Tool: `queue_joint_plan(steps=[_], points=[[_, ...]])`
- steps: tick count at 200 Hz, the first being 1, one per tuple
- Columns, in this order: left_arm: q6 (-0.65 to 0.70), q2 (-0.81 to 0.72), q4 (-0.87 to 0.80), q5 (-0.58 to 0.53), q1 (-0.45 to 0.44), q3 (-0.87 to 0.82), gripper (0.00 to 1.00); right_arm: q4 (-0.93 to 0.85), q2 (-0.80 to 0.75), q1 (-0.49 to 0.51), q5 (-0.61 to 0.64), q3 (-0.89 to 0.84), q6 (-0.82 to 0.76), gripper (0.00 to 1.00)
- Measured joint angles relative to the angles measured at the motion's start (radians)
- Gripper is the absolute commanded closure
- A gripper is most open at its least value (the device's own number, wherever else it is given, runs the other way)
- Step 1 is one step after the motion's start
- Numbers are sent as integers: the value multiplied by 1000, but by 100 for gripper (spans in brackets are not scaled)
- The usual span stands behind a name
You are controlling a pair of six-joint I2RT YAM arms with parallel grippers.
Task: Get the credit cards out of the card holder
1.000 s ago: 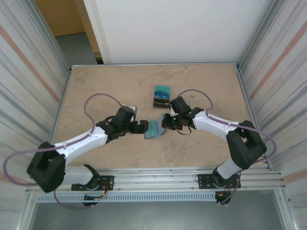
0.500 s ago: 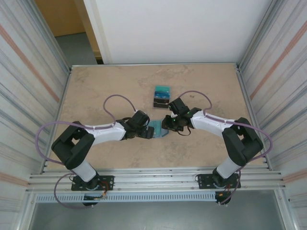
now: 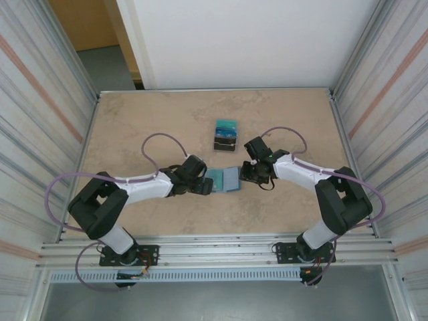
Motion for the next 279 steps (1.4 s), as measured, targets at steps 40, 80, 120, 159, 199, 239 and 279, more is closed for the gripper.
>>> queue_joint_plan(steps=[40,80,120,159,199,239,279], points=[[-3,-46,-12,5,0,-15,1,-71,-16,-21,72,0,-17,70],[-13,-85,-13,8,0,-15,2,-150,-142,-29,135,22,-48,53],[-34,-104,-10,8,0,-10,7,-214,-240,-29,170,93,-62,56],[-79,-103,-2,20,6,10,14,-193,-296,-19,108,103,-49,62],[-127,-70,43,76,40,10,17,-82,-183,80,-1,103,19,66],[-138,-19,77,132,41,10,22,-23,36,145,-71,133,51,66],[-137,31,107,186,41,11,26,11,115,129,-96,147,57,66]])
